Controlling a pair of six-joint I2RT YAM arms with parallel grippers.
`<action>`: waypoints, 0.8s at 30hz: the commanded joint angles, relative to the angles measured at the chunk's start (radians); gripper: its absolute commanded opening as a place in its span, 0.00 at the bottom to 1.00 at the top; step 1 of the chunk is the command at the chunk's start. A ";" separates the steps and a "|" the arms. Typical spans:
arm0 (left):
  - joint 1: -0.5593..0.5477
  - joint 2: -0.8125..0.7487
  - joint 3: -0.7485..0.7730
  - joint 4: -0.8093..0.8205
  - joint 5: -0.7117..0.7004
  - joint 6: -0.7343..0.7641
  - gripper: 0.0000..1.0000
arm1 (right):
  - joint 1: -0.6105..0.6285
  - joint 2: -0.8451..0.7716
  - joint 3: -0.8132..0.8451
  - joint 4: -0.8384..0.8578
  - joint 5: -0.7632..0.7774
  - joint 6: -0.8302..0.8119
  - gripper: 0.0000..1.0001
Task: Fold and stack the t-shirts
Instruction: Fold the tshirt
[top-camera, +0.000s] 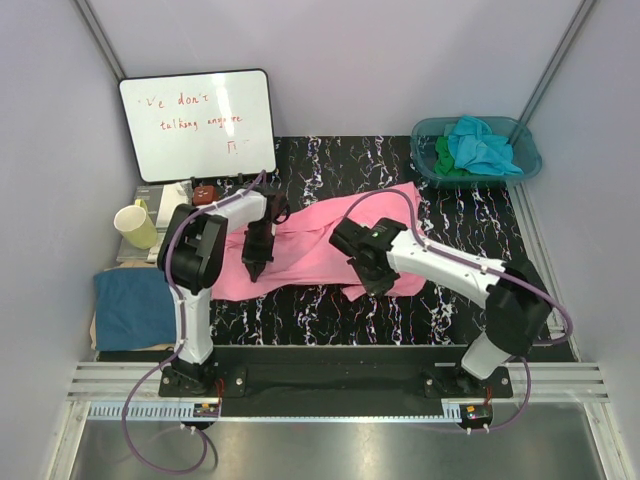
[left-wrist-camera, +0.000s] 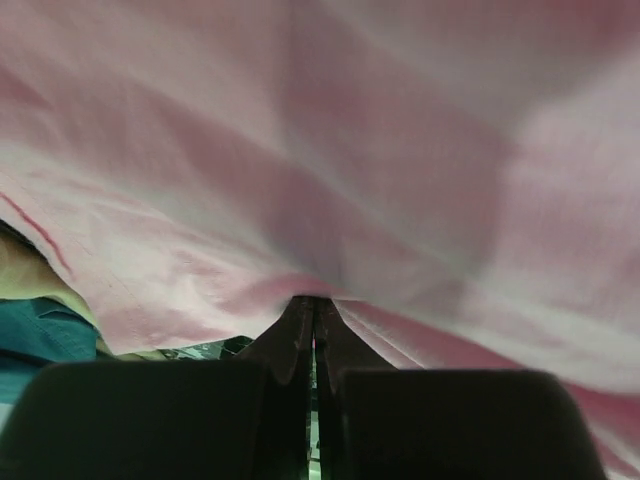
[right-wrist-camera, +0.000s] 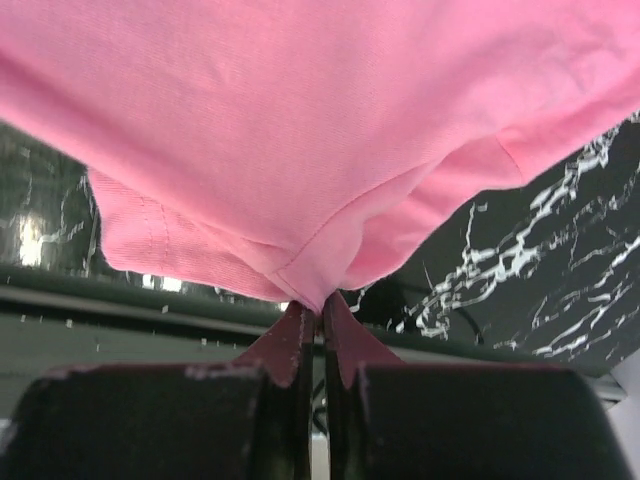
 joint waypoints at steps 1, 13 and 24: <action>-0.001 0.082 0.004 0.096 0.026 -0.011 0.00 | 0.003 -0.087 0.042 -0.200 -0.046 0.029 0.00; -0.002 0.114 0.038 0.053 0.011 -0.011 0.00 | 0.001 -0.119 0.059 -0.375 -0.291 0.030 0.38; -0.001 0.118 0.050 0.039 0.005 -0.006 0.00 | -0.002 -0.081 0.183 -0.343 -0.170 0.067 0.66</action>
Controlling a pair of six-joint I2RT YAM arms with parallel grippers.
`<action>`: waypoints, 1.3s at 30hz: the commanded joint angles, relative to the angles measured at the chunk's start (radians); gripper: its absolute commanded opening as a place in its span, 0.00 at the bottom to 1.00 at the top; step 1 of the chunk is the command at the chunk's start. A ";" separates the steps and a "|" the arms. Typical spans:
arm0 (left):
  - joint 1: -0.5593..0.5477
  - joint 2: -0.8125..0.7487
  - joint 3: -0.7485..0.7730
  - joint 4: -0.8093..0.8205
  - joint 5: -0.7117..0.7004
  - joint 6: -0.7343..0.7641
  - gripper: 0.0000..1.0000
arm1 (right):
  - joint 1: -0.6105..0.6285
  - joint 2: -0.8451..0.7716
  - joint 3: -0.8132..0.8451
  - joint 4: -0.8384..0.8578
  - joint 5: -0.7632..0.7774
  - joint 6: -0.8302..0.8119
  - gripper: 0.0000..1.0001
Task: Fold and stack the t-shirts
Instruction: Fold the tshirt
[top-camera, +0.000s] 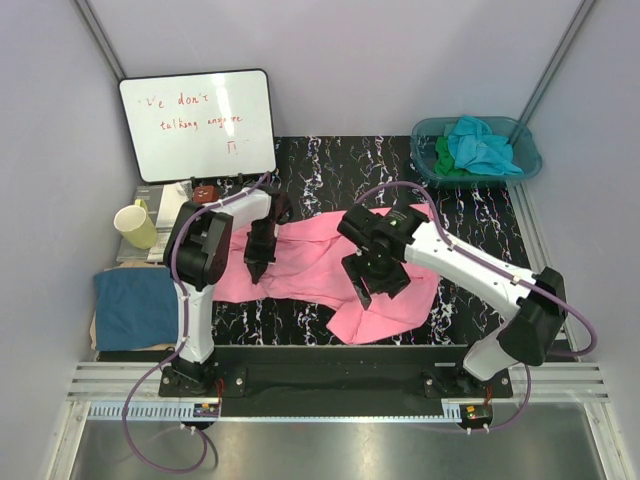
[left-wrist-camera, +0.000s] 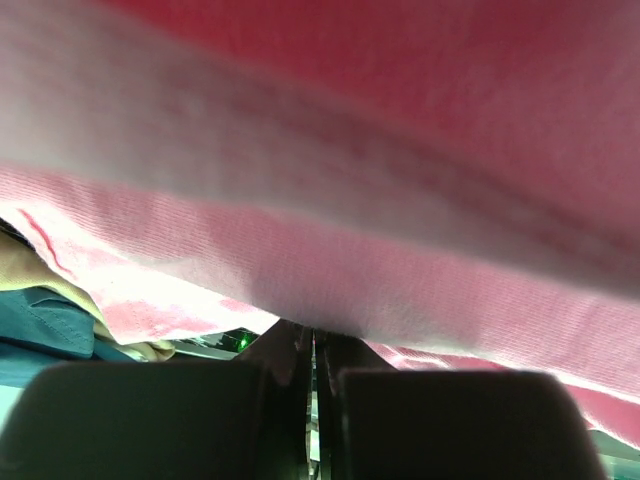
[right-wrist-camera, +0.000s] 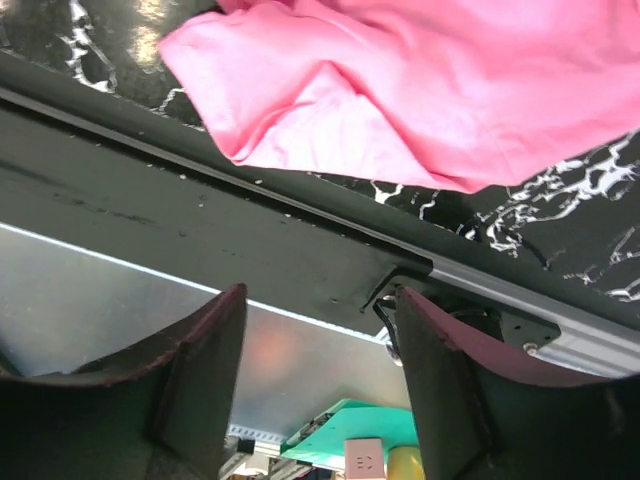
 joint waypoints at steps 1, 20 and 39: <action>0.005 0.064 -0.003 0.113 -0.003 -0.006 0.00 | -0.004 0.028 -0.004 -0.039 0.129 0.015 0.61; 0.005 -0.194 0.192 0.145 -0.081 0.031 0.99 | -0.454 0.447 0.200 0.421 0.118 -0.151 0.00; 0.055 0.190 0.534 0.079 -0.081 0.086 0.00 | -0.545 0.794 0.497 0.425 0.128 -0.212 0.00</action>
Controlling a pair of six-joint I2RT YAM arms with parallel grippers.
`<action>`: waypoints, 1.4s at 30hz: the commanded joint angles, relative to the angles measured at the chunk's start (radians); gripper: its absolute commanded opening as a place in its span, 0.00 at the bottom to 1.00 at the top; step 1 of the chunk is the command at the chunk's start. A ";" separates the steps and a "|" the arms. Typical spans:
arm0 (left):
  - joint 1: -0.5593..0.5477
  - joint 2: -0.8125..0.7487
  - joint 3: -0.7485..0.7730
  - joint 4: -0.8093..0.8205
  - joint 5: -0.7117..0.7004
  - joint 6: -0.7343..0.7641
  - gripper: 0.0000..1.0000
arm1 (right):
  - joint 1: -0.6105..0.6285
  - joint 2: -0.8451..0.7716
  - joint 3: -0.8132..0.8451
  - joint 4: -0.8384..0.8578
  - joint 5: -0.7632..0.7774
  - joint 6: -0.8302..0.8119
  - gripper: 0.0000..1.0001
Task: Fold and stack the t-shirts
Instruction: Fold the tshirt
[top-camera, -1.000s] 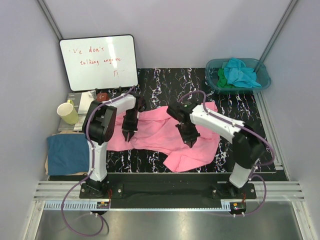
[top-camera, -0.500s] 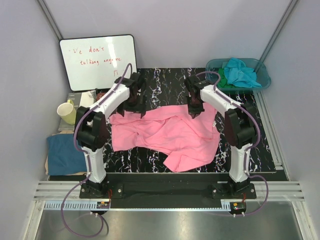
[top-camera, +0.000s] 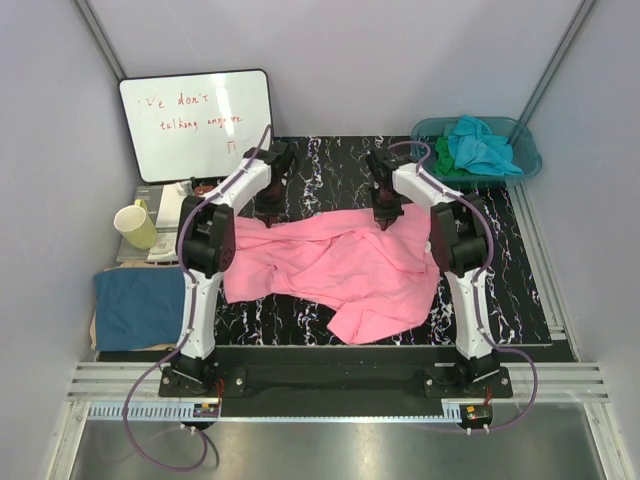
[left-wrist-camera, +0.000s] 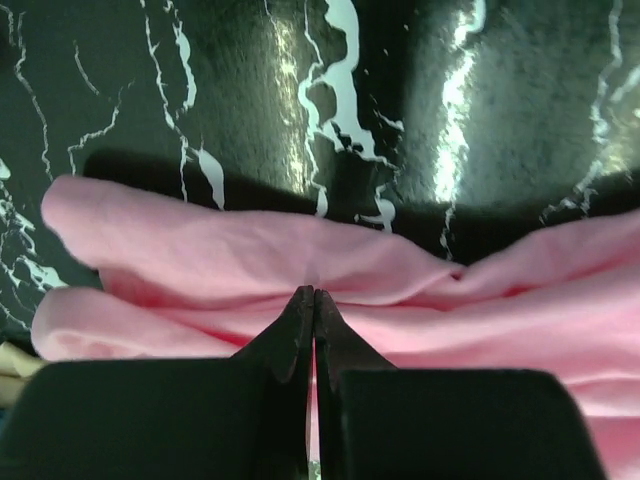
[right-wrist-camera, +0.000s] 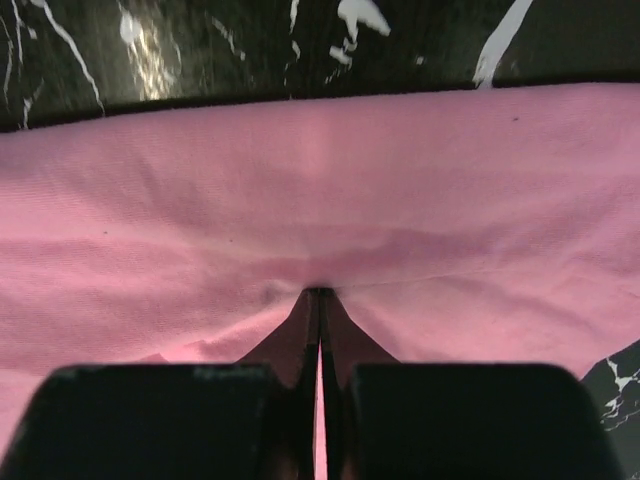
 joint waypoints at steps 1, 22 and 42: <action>0.013 0.059 0.056 -0.034 0.001 0.023 0.00 | -0.028 0.067 0.096 0.021 0.017 -0.029 0.00; 0.123 0.369 0.553 -0.125 -0.049 -0.030 0.00 | -0.076 0.428 0.690 -0.080 0.051 -0.036 0.00; 0.148 -0.140 -0.030 -0.051 -0.097 0.005 0.68 | -0.085 0.221 0.464 -0.088 -0.030 -0.022 0.00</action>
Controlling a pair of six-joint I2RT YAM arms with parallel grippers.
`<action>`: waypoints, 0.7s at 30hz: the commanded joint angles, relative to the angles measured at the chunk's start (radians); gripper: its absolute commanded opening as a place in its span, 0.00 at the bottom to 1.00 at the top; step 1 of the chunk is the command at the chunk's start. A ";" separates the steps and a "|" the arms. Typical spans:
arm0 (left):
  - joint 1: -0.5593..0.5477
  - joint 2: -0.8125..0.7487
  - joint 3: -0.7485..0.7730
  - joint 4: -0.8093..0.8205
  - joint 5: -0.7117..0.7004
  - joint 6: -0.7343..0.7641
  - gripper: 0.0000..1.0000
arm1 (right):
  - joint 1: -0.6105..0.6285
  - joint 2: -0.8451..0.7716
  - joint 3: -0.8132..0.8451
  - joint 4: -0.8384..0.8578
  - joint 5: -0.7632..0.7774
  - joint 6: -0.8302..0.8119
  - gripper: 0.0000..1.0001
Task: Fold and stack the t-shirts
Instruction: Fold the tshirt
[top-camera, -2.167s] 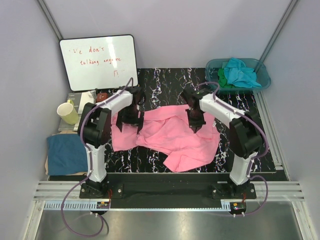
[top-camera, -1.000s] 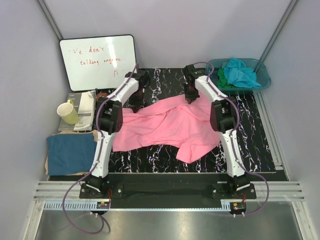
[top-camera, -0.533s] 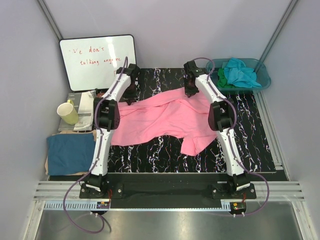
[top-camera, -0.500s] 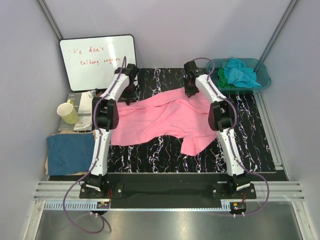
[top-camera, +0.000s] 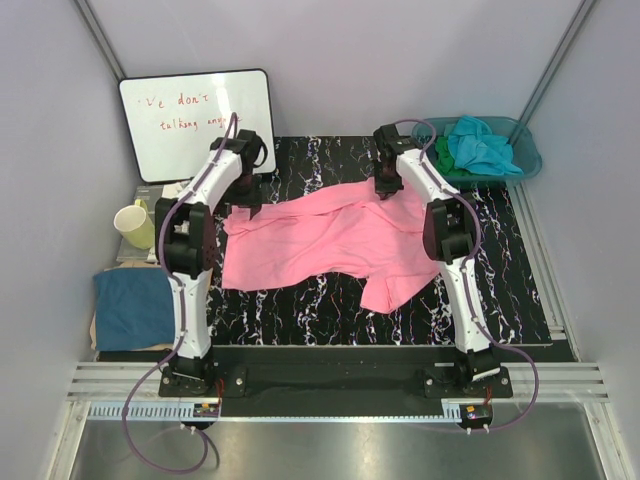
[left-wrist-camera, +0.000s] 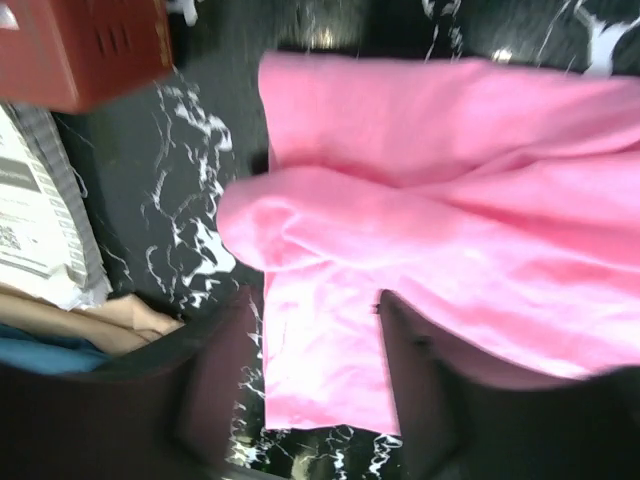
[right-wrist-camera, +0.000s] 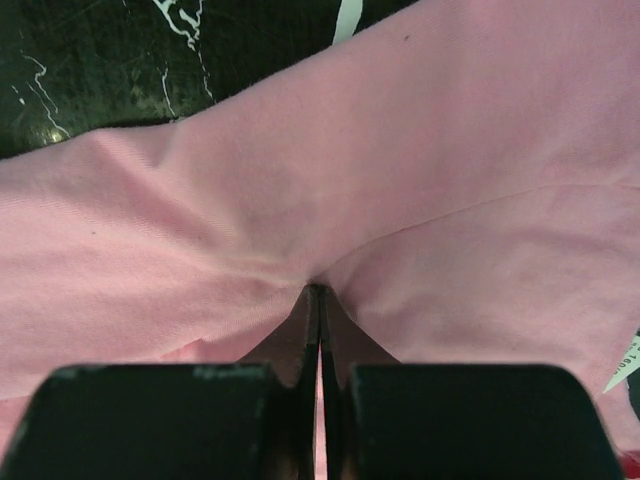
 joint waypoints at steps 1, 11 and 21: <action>0.006 -0.086 -0.068 0.023 -0.010 -0.019 0.71 | -0.008 -0.066 -0.032 -0.070 -0.029 0.003 0.00; 0.049 0.026 0.039 0.032 -0.004 0.008 0.83 | -0.022 -0.072 -0.046 -0.068 -0.072 0.005 0.00; 0.069 0.152 0.117 -0.009 0.000 -0.002 0.69 | -0.057 -0.068 -0.044 -0.070 -0.081 0.008 0.00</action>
